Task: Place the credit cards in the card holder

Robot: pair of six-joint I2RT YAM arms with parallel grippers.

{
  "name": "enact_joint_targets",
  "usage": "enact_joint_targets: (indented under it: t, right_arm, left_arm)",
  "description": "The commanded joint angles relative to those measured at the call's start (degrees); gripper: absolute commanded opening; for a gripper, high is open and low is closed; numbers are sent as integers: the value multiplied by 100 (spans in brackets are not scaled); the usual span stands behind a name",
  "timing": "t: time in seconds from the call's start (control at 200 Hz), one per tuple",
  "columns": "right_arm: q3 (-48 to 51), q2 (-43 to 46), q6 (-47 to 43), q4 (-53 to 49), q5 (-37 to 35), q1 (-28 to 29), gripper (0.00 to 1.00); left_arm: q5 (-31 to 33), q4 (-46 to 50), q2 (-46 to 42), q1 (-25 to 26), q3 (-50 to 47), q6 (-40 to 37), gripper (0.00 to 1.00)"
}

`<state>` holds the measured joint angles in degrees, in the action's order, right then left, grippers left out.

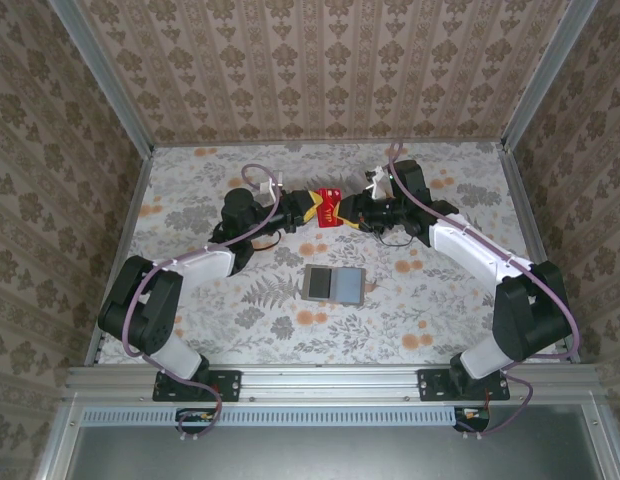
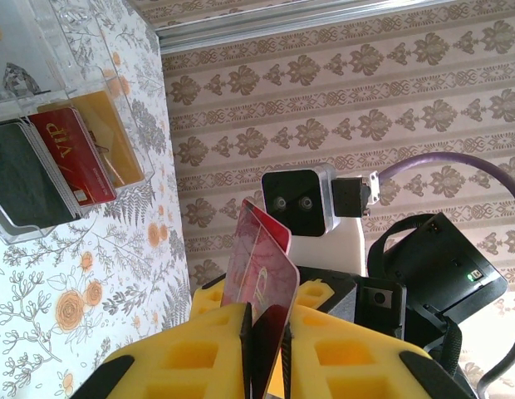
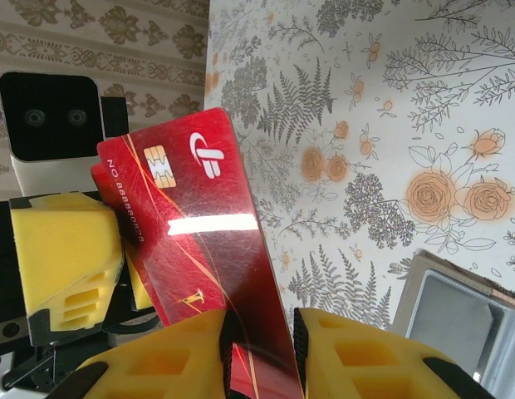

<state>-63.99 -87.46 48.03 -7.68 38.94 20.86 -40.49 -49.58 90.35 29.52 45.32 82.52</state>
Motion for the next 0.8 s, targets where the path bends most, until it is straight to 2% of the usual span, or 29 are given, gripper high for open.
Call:
enact_joint_targets:
  t: [0.0, 0.245, 0.355, 0.43, 0.795]
  right_arm:
    - [141, 159, 18, -172, -237, -38, 28]
    - [145, 198, 22, -202, -255, -72, 25]
    - [165, 232, 3, -266, -347, -87, 19]
    - [176, 255, -4, -284, -375, -91, 18]
    - [115, 388, -100, -463, -434, -157, 9]
  left_arm:
    - [-95, -353, -35, -34, 3, 7, 19]
    - [-48, -348, -41, -33, -47, 1, 19]
    - [-31, -325, -38, -43, -61, -5, 19]
    - [-21, -293, -39, -51, -66, -23, 19]
    - [225, 188, -132, -94, -150, -253, 12]
